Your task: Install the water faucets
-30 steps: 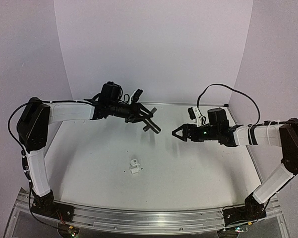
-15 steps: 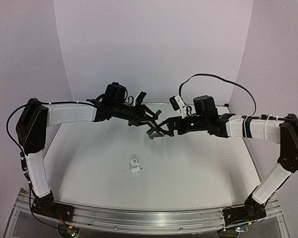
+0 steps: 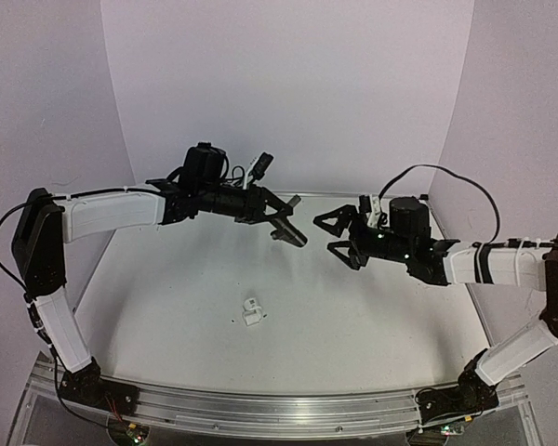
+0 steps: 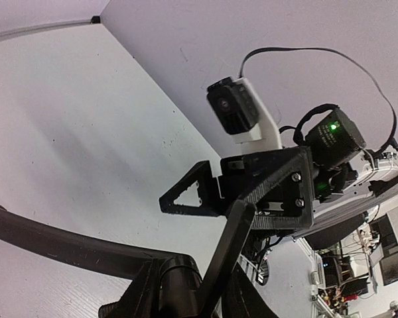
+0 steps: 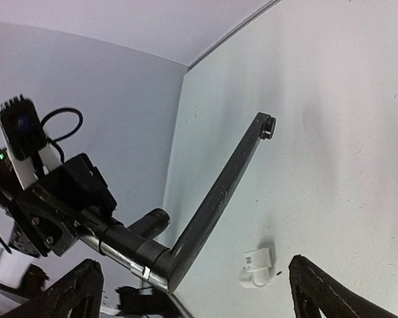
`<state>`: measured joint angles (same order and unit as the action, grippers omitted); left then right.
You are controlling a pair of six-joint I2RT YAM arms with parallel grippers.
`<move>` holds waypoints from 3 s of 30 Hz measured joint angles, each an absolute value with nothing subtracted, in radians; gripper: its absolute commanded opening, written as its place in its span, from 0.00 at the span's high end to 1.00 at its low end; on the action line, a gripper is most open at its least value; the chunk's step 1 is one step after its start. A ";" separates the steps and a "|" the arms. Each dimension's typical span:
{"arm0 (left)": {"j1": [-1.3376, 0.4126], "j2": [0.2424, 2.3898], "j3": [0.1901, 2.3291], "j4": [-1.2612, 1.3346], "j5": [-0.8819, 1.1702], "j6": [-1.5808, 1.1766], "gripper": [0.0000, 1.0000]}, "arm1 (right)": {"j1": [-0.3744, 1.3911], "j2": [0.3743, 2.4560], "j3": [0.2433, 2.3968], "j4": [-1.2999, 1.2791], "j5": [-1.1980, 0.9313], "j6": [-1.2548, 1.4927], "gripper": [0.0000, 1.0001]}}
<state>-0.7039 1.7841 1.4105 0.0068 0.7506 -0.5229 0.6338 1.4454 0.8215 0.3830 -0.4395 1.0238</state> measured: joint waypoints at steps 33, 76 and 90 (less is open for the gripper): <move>-0.765 1.728 1.357 0.116 0.672 -0.558 1.00 | 0.723 1.799 0.720 1.297 -0.408 1.791 0.60; -0.790 1.586 1.021 0.629 0.723 -0.726 0.00 | 0.719 1.500 0.749 0.928 -0.434 1.208 1.00; -0.841 1.576 1.015 0.567 0.573 -0.625 0.50 | 0.719 1.536 0.749 0.927 -0.422 1.236 1.00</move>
<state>-0.8414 1.5757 1.0149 0.5667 0.5734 -0.6253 0.7189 1.5356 0.7490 0.9275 -0.4218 1.2358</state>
